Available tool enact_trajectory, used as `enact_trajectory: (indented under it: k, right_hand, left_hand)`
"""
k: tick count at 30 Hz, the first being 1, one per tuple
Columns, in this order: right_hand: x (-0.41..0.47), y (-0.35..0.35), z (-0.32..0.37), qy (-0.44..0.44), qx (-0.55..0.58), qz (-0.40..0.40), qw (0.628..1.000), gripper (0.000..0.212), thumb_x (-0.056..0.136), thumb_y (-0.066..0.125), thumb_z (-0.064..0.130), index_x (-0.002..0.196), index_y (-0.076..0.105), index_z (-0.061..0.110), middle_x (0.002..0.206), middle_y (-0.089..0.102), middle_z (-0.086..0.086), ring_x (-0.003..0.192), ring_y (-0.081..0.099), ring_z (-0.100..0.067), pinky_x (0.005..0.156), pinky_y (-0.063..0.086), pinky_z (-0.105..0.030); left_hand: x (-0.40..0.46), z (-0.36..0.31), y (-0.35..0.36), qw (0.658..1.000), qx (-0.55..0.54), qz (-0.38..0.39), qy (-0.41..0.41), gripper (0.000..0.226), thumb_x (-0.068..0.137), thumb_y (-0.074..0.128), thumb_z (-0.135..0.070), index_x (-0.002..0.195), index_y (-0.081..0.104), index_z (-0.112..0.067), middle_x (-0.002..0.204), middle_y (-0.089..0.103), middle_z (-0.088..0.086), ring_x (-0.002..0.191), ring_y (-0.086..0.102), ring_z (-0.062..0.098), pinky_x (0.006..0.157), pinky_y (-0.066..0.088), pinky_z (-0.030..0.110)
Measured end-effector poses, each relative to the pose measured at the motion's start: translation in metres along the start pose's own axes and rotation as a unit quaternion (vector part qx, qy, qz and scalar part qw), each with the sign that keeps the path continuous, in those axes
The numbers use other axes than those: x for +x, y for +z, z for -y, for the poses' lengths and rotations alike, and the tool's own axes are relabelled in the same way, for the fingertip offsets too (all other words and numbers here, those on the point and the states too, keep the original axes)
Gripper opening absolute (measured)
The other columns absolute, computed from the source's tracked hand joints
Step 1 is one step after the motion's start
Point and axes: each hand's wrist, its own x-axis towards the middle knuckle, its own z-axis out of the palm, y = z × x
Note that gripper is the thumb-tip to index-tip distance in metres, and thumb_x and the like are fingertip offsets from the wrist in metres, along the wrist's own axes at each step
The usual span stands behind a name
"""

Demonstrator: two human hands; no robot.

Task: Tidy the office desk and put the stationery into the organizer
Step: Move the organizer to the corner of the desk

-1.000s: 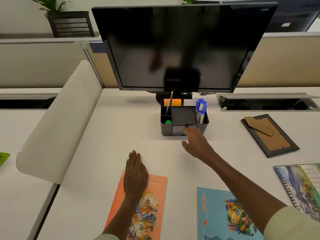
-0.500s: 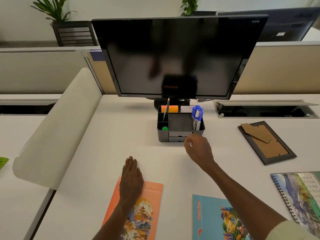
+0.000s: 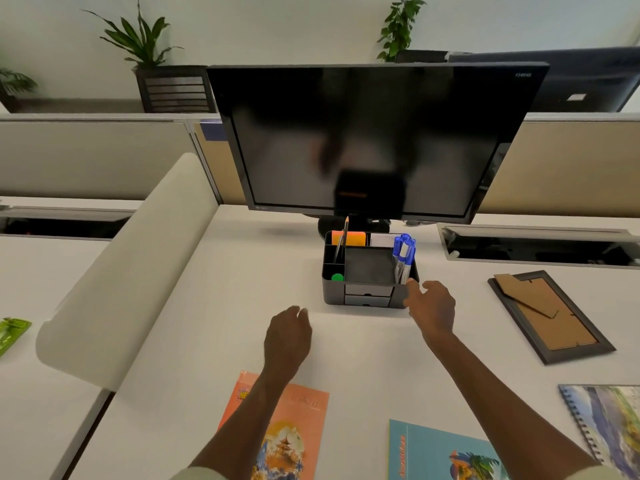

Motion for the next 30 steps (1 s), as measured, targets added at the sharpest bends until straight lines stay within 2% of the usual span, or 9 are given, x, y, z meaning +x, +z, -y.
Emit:
enact_trajectory:
  k: [3, 5, 7, 11, 14, 16, 18, 23, 30]
  right_hand:
    - [0.006, 0.001, 0.003, -0.006, 0.015, 0.004, 1.000, 0.036, 0.095, 0.051, 0.038, 0.085, 0.066, 0.007, 0.079, 0.072, -0.009, 0.068, 0.067, -0.022, 0.068, 0.056, -0.034]
    - [0.009, 0.001, 0.004, -0.003, 0.020, 0.007, 1.000, 0.034, 0.095, 0.053, 0.036, 0.078, 0.065, 0.008, 0.073, 0.071, -0.008, 0.062, 0.066, -0.019, 0.065, 0.057, -0.033]
    - [0.011, 0.002, 0.004, 0.000, 0.026, 0.009, 1.000, 0.032, 0.094, 0.055, 0.033, 0.077, 0.065, 0.008, 0.069, 0.070, -0.006, 0.061, 0.066, -0.019, 0.065, 0.057, -0.034]
    - [0.017, 0.004, 0.002, 0.015, 0.053, 0.014, 0.998, 0.029, 0.093, 0.057, 0.029, 0.076, 0.065, 0.008, 0.065, 0.068, -0.006, 0.057, 0.066, -0.020, 0.061, 0.057, -0.033]
    - [0.019, 0.004, 0.002, 0.021, 0.072, 0.016, 0.997, 0.026, 0.092, 0.058, 0.024, 0.075, 0.066, 0.006, 0.062, 0.068, -0.006, 0.052, 0.066, -0.019, 0.051, 0.052, -0.025]
    - [0.022, 0.004, 0.001, 0.021, 0.073, 0.019, 0.997, 0.025, 0.092, 0.057, 0.018, 0.075, 0.067, 0.003, 0.062, 0.069, -0.009, 0.052, 0.067, -0.021, 0.054, 0.055, -0.028]
    - [0.024, 0.003, 0.002, 0.020, 0.075, 0.022, 0.997, 0.022, 0.091, 0.056, 0.014, 0.076, 0.066, 0.001, 0.066, 0.069, -0.012, 0.052, 0.067, -0.024, 0.058, 0.057, -0.033]
    - [0.028, 0.005, 0.007, 0.014, 0.082, 0.023, 0.996, 0.023, 0.087, 0.056, 0.008, 0.066, 0.062, 0.002, 0.061, 0.067, -0.013, 0.043, 0.062, -0.022, 0.047, 0.050, -0.027]
    - [0.017, 0.031, 0.038, -0.054, 0.062, 0.071, 0.994, 0.029, 0.080, 0.053, 0.007, 0.052, 0.059, 0.000, 0.049, 0.060, -0.013, 0.038, 0.056, -0.021, 0.043, 0.047, -0.027]
  left_hand:
    - [0.022, -0.026, -0.001, 0.998, -0.061, -0.008, -0.004, 0.042, 0.104, 0.035, -0.024, 0.067, 0.049, -0.010, 0.068, 0.061, 0.006, 0.068, 0.058, 0.023, 0.060, 0.034, 0.017]
    - [0.035, -0.041, -0.002, 0.996, -0.090, -0.016, -0.015, 0.048, 0.104, 0.036, -0.026, 0.057, 0.035, -0.016, 0.053, 0.043, -0.003, 0.052, 0.042, 0.011, 0.053, 0.033, 0.013]
    - [0.047, -0.048, 0.000, 0.993, -0.108, -0.016, -0.034, 0.052, 0.103, 0.040, -0.027, 0.053, 0.033, -0.018, 0.050, 0.038, -0.004, 0.048, 0.034, 0.008, 0.052, 0.034, 0.009]
    - [0.067, -0.048, 0.003, 0.986, -0.148, 0.026, -0.070, 0.040, 0.100, 0.048, -0.023, 0.068, 0.063, -0.004, 0.065, 0.061, 0.006, 0.059, 0.049, 0.012, 0.051, 0.034, 0.007]
    - [0.076, -0.046, 0.003, 0.981, -0.173, 0.050, -0.072, 0.032, 0.097, 0.054, -0.025, 0.068, 0.060, -0.012, 0.066, 0.060, 0.011, 0.065, 0.051, 0.017, 0.060, 0.035, 0.022]
    - [0.081, -0.046, 0.001, 0.984, -0.158, 0.060, -0.059, 0.034, 0.095, 0.058, -0.027, 0.067, 0.065, -0.009, 0.067, 0.066, 0.017, 0.064, 0.055, 0.023, 0.063, 0.041, 0.030]
    - [0.085, -0.046, -0.001, 0.988, -0.131, 0.063, -0.044, 0.030, 0.093, 0.061, -0.027, 0.079, 0.076, -0.005, 0.072, 0.072, 0.014, 0.069, 0.064, 0.025, 0.067, 0.047, 0.030]
    - [0.090, -0.048, -0.007, 0.993, -0.089, 0.060, -0.043, 0.022, 0.084, 0.064, -0.013, 0.067, 0.074, -0.003, 0.063, 0.070, 0.011, 0.055, 0.060, 0.022, 0.053, 0.042, 0.023]
    - [0.069, -0.011, -0.030, 0.989, -0.107, 0.009, -0.104, 0.026, 0.081, 0.062, -0.014, 0.058, 0.069, -0.004, 0.059, 0.066, 0.016, 0.053, 0.055, 0.024, 0.053, 0.047, 0.031]
